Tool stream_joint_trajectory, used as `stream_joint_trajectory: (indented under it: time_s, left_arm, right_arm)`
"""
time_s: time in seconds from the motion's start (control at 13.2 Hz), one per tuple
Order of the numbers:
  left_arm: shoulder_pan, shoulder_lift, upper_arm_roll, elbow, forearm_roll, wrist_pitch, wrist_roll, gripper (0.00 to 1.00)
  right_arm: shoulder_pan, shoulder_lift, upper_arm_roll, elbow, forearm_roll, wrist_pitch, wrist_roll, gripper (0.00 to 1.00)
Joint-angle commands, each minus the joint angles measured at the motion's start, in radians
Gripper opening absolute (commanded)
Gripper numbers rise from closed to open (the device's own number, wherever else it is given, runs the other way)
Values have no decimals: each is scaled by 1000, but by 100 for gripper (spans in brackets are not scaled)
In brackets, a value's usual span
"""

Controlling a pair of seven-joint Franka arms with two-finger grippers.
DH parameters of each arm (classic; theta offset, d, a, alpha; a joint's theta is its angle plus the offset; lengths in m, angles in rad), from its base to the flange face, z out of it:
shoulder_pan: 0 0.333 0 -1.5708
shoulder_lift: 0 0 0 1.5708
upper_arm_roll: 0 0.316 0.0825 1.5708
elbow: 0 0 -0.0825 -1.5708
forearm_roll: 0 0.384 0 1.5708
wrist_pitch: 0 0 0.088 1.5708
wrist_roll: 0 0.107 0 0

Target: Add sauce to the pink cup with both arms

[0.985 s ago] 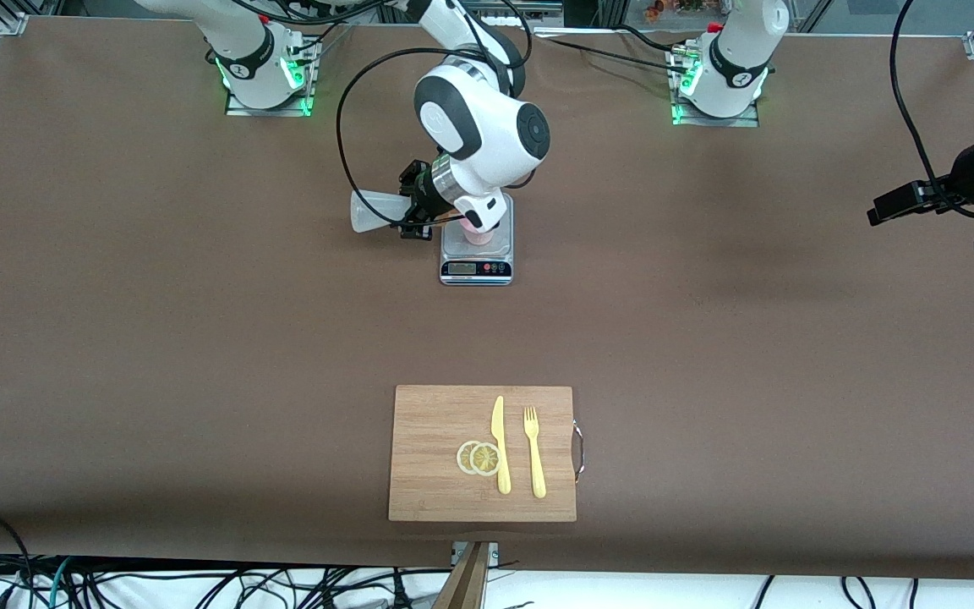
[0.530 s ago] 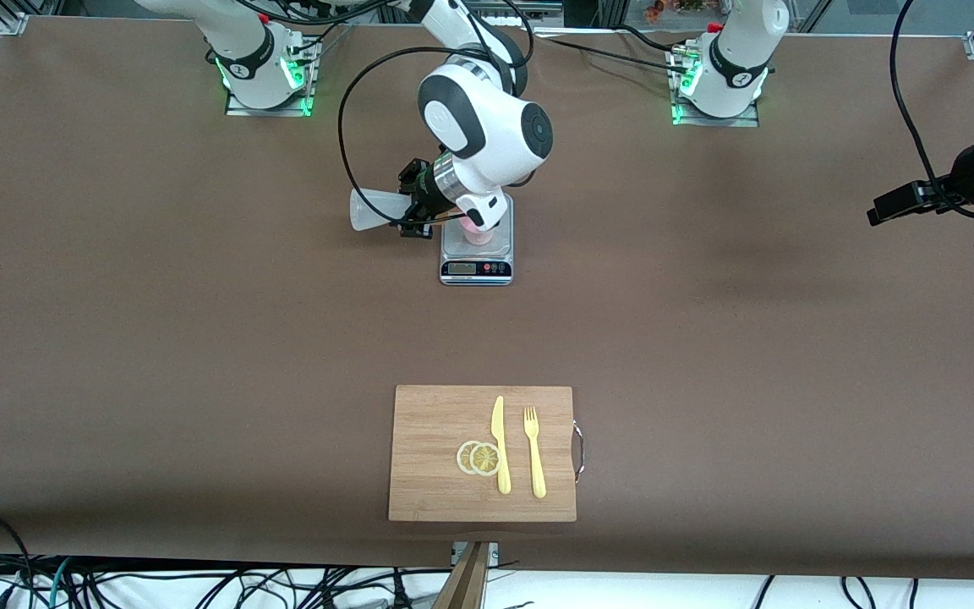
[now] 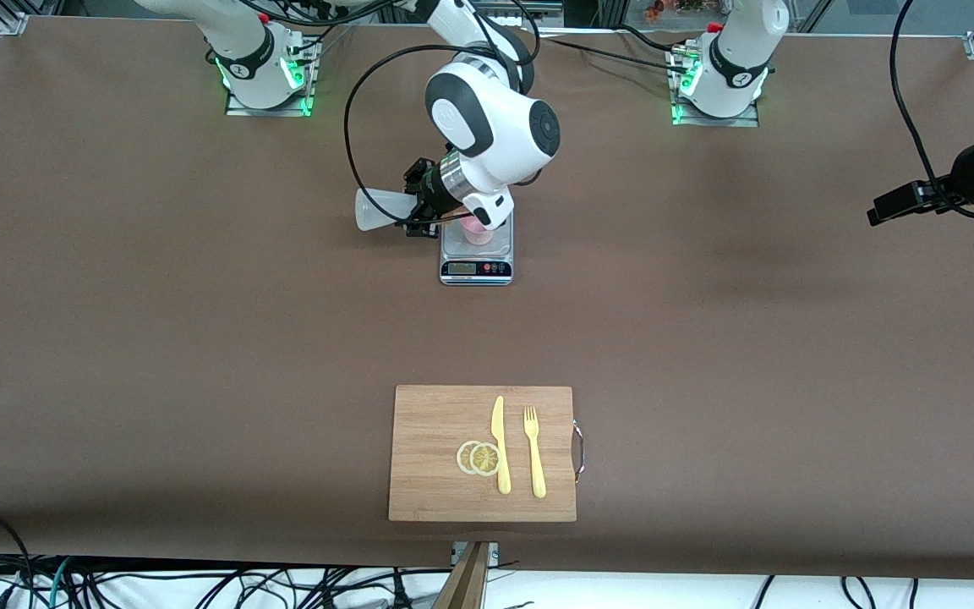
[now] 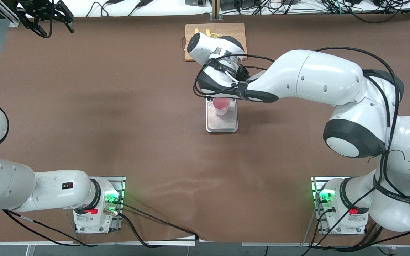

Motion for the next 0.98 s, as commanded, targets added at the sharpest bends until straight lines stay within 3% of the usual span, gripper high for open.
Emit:
stream_joint_trajectory:
  time_s: [0.0,0.91]
  left_arm:
    - [17,-3,2,3,-22,-8,7,100]
    - [17,-11,0,17,-46,39,16,100]
  right_arm:
    - [12,17,-8,40,-15,-35,4,0]
    - [14,19,-10,48,-28,-58,-13,0]
